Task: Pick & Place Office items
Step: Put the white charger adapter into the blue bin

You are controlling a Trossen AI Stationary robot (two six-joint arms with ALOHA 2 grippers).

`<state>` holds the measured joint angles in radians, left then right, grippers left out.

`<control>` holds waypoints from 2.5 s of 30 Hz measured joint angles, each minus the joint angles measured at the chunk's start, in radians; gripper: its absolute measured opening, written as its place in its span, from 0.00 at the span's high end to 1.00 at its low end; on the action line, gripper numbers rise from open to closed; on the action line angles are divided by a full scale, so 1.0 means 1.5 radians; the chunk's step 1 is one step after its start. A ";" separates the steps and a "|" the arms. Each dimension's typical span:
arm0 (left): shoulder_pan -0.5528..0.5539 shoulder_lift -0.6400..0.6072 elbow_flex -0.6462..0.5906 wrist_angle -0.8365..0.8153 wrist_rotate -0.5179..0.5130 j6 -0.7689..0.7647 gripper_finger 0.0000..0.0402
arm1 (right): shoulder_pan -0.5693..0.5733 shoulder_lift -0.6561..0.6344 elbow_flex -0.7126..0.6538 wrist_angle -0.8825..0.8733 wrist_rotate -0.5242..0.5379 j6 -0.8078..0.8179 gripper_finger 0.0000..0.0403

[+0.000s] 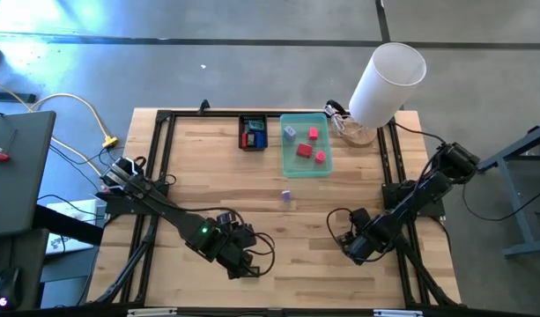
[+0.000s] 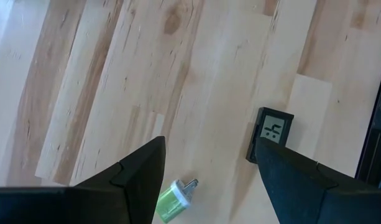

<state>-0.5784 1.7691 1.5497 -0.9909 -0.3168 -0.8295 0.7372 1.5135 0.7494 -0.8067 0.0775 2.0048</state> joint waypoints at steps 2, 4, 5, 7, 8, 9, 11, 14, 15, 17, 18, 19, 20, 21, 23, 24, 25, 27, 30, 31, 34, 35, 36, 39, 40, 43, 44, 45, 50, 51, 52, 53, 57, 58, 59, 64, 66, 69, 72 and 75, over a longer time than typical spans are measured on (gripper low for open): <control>-0.002 0.000 -0.001 0.000 0.000 -0.001 0.40 | -0.002 0.000 0.000 0.007 0.000 -0.001 0.45; -0.005 0.000 -0.001 0.000 0.000 -0.001 0.40 | -0.003 0.000 0.000 0.010 -0.002 -0.001 0.47; -0.005 0.000 -0.001 0.000 0.000 -0.001 0.40 | -0.003 0.000 0.000 0.010 -0.003 -0.001 0.49; -0.009 0.000 -0.001 0.000 0.001 -0.001 0.40 | -0.003 0.000 0.000 0.010 -0.006 -0.001 0.51; -0.011 0.000 -0.001 0.000 0.001 -0.001 0.40 | -0.003 0.000 0.000 0.011 -0.007 -0.001 0.52; -0.012 0.000 -0.001 0.000 0.001 -0.001 0.40 | -0.003 0.000 0.000 0.012 -0.011 -0.001 0.54; -0.016 0.000 -0.001 0.000 0.001 -0.001 0.40 | -0.003 0.000 0.000 0.016 -0.020 -0.001 0.55; -0.024 0.000 -0.001 0.000 0.000 -0.001 0.40 | -0.003 0.000 0.000 0.019 -0.022 -0.001 0.57; -0.026 0.000 -0.001 0.000 0.000 -0.001 0.40 | -0.003 0.000 0.000 0.019 -0.022 -0.001 0.58; -0.028 0.000 -0.001 0.000 -0.002 -0.001 0.40 | -0.003 0.000 0.000 0.019 -0.022 -0.001 0.59; -0.028 0.000 -0.001 0.000 -0.002 -0.001 0.40 | -0.003 0.000 0.000 0.019 -0.022 -0.001 0.59; -0.028 0.000 -0.001 0.000 -0.002 -0.001 0.40 | -0.003 0.000 0.000 0.020 -0.022 -0.001 0.59; -0.028 0.000 -0.001 0.000 -0.002 -0.001 0.40 | -0.003 0.000 0.000 0.021 -0.022 -0.001 0.60; -0.028 0.000 -0.001 0.000 -0.003 -0.001 0.40 | -0.003 0.000 0.000 0.024 -0.022 -0.001 0.60; -0.027 0.000 -0.001 0.000 -0.003 -0.001 0.40 | -0.003 0.000 0.000 0.029 -0.022 -0.001 0.60; -0.027 0.000 -0.001 0.000 -0.003 -0.001 0.40 | -0.003 0.000 0.000 0.031 -0.022 -0.001 0.60; -0.027 0.000 -0.001 0.000 -0.003 -0.001 0.40 | -0.003 0.000 0.000 0.034 -0.022 -0.001 0.60; -0.028 0.000 -0.001 0.000 -0.003 -0.001 0.40 | -0.003 0.000 0.000 0.041 -0.026 -0.001 0.60; -0.028 0.000 -0.001 0.000 -0.003 -0.001 0.40 | -0.003 0.000 0.001 0.043 -0.043 -0.008 0.60; -0.028 0.000 -0.001 0.000 -0.003 -0.001 0.40 | -0.003 0.000 0.001 0.043 -0.050 -0.010 0.60; -0.028 0.000 -0.001 0.000 -0.003 -0.001 0.40 | -0.003 0.000 0.001 0.043 -0.077 -0.013 0.60; -0.027 0.000 -0.001 0.000 -0.004 -0.001 0.40 | -0.003 0.000 0.001 0.043 -0.085 -0.016 0.60; -0.027 0.000 -0.001 0.000 -0.004 -0.001 0.40 | -0.003 0.000 0.001 0.046 -0.093 -0.026 0.60; -0.028 0.000 -0.001 0.000 -0.006 -0.001 0.40 | -0.003 0.000 0.001 0.062 -0.096 -0.064 0.59; -0.028 0.000 -0.001 0.000 -0.008 -0.001 0.40 | -0.003 0.000 0.001 0.067 -0.095 -0.068 0.58; -0.028 0.000 -0.001 0.000 -0.014 -0.001 0.40 | -0.003 0.000 0.001 0.082 -0.090 -0.085 0.56; -0.028 0.000 -0.001 0.000 -0.015 -0.001 0.40 | -0.003 0.000 0.001 0.085 -0.087 -0.094 0.56; -0.027 0.000 -0.001 0.000 -0.015 -0.001 0.40 | -0.003 0.000 0.001 0.088 -0.083 -0.101 0.55; -0.026 0.000 -0.001 0.000 -0.019 0.000 0.40 | -0.003 0.000 0.001 0.095 -0.089 -0.133 0.49; -0.026 0.000 -0.001 0.000 -0.019 0.000 0.40 | -0.003 0.000 0.001 0.096 -0.093 -0.142 0.47; -0.026 0.000 -0.001 0.000 -0.019 -0.001 0.40 | -0.003 0.000 0.001 0.100 -0.095 -0.154 0.46; -0.026 0.000 -0.001 0.000 -0.019 -0.001 0.40 | -0.003 0.000 0.001 0.106 -0.100 -0.166 0.45; -0.026 0.000 -0.001 0.000 -0.019 -0.001 0.40 | -0.003 0.000 0.001 0.120 -0.109 -0.237 0.41; -0.026 0.000 -0.001 0.000 -0.019 -0.001 0.40 | -0.003 0.000 0.001 0.121 -0.108 -0.257 0.41; -0.026 0.000 -0.001 0.000 -0.019 -0.001 0.40 | -0.003 0.000 0.001 0.122 -0.109 -0.275 0.40; -0.026 0.000 -0.001 0.000 -0.020 -0.001 0.40 | -0.003 0.000 0.001 0.121 -0.107 -0.321 0.41; -0.026 0.000 -0.001 0.000 -0.025 -0.001 0.40 | -0.002 0.000 0.001 0.119 -0.106 -0.338 0.42; -0.026 0.000 -0.001 0.000 -0.028 0.000 0.40 | 0.008 0.003 0.001 0.121 -0.095 -0.364 0.43; -0.026 0.000 -0.001 0.000 -0.028 0.000 0.40 | 0.027 0.019 0.001 0.122 -0.088 -0.367 0.44; -0.026 0.000 -0.001 0.000 -0.028 0.002 0.40 | 0.041 0.035 0.004 0.124 -0.081 -0.368 0.46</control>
<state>-0.6174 1.7691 1.5482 -0.9913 -0.3592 -0.8273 0.7980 1.5665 0.7555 -0.6209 -0.0444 1.4531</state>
